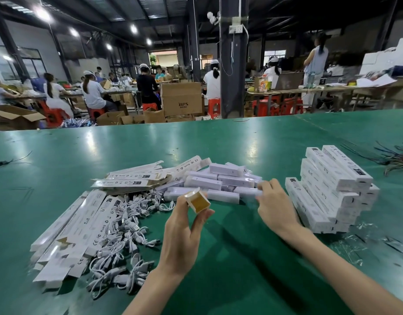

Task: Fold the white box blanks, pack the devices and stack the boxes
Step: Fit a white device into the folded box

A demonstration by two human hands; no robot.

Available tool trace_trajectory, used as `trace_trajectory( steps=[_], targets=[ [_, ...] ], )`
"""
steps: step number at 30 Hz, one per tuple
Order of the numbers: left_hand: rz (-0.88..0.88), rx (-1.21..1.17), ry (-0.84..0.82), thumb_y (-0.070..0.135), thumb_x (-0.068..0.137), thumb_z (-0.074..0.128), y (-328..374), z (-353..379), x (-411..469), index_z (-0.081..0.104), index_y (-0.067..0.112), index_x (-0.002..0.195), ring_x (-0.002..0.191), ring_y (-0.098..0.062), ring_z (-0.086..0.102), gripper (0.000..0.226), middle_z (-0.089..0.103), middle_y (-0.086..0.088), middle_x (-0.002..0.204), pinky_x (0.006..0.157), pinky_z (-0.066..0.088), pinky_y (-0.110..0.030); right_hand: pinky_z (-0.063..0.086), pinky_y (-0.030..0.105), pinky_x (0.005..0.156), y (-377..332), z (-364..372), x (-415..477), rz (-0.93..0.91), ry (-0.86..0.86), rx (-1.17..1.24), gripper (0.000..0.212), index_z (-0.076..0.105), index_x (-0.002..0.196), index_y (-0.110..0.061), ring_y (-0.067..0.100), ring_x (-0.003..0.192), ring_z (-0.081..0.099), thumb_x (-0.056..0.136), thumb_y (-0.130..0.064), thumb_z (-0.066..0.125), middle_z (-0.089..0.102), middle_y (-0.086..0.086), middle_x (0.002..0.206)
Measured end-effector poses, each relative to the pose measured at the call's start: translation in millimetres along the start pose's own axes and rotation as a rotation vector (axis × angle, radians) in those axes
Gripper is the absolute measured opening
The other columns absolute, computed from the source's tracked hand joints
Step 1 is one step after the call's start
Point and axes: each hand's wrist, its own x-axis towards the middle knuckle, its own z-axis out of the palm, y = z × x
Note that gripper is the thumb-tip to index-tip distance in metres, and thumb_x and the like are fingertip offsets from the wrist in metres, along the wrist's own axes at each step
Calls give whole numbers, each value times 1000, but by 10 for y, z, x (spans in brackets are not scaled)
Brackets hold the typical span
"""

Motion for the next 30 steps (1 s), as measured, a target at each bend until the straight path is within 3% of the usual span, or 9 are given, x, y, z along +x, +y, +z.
trace_trajectory(
  steps=[2, 6, 8, 11, 15, 18, 20, 23, 30],
  targets=[
    [-17, -13, 16, 41, 90, 59, -2, -12, 20, 44, 31, 110, 83, 9, 62, 27, 66, 20, 92, 70, 48, -11, 48, 36, 75, -140, -269, 35, -28, 182, 231, 19, 60, 105, 5, 28, 82, 55, 88, 7, 52, 54, 18, 106],
    [20, -80, 97, 28, 96, 55, 26, -21, 44, 21, 40, 138, 95, 10, 62, 56, 59, 33, 112, 77, 45, -2, 50, 21, 65, -480, -953, 109, -129, 381, 689, 5, 58, 95, -7, 17, 73, 54, 91, -4, 57, 57, 14, 99],
    [89, -64, 108, 27, 94, 55, 43, -42, 66, 14, 44, 142, 96, 0, 63, 66, 60, 18, 117, 80, 45, -1, 48, 19, 59, -665, -1273, 94, -187, 300, 999, 6, 59, 90, -13, 14, 69, 55, 87, -12, 54, 61, 2, 88],
    [217, 74, 46, 21, 90, 63, 0, -71, 93, 15, 28, 140, 80, -13, 66, 69, 64, -22, 111, 76, 48, -4, 49, 19, 58, -845, -1553, 61, -255, 49, 1439, 13, 63, 88, -10, 8, 67, 55, 82, -8, 51, 64, -10, 75],
    [164, 116, -16, 28, 88, 62, -2, -72, 71, 27, 22, 131, 70, -11, 66, 56, 68, -13, 100, 66, 55, -14, 50, 25, 59, -1028, -1547, 51, -322, -129, 1246, 21, 66, 84, -8, 12, 67, 54, 88, 8, 52, 63, 2, 82],
    [99, 137, 58, 25, 81, 69, -13, -55, 50, 30, 22, 121, 72, -17, 67, 55, 58, 16, 96, 58, 57, -33, 51, 29, 61, -1064, -1438, 49, -302, -144, 1054, 27, 68, 86, -9, 15, 63, 54, 89, 14, 53, 65, 2, 81],
    [111, 89, 72, 19, 81, 71, -33, -54, 69, 28, 27, 124, 73, -6, 64, 61, 54, 35, 97, 60, 57, -26, 52, 32, 62, -1047, -1404, 54, -283, -138, 995, 26, 68, 86, -9, 17, 62, 55, 89, 14, 54, 65, 4, 81],
    [151, 45, 40, 13, 82, 71, -33, -70, 101, 23, 29, 126, 79, 1, 59, 67, 47, 48, 117, 60, 52, -10, 53, 35, 63, -1013, -1393, 69, -282, -95, 957, 29, 68, 85, -11, 18, 62, 56, 88, 14, 54, 66, 4, 81],
    [101, 5, 47, 17, 83, 70, -24, -79, 106, 25, 30, 126, 83, 0, 62, 64, 48, 31, 116, 72, 47, -2, 54, 35, 63, -1013, -1275, 94, -181, -83, 1046, 34, 68, 80, -11, 12, 59, 56, 87, 17, 51, 64, 5, 74]
  ],
)
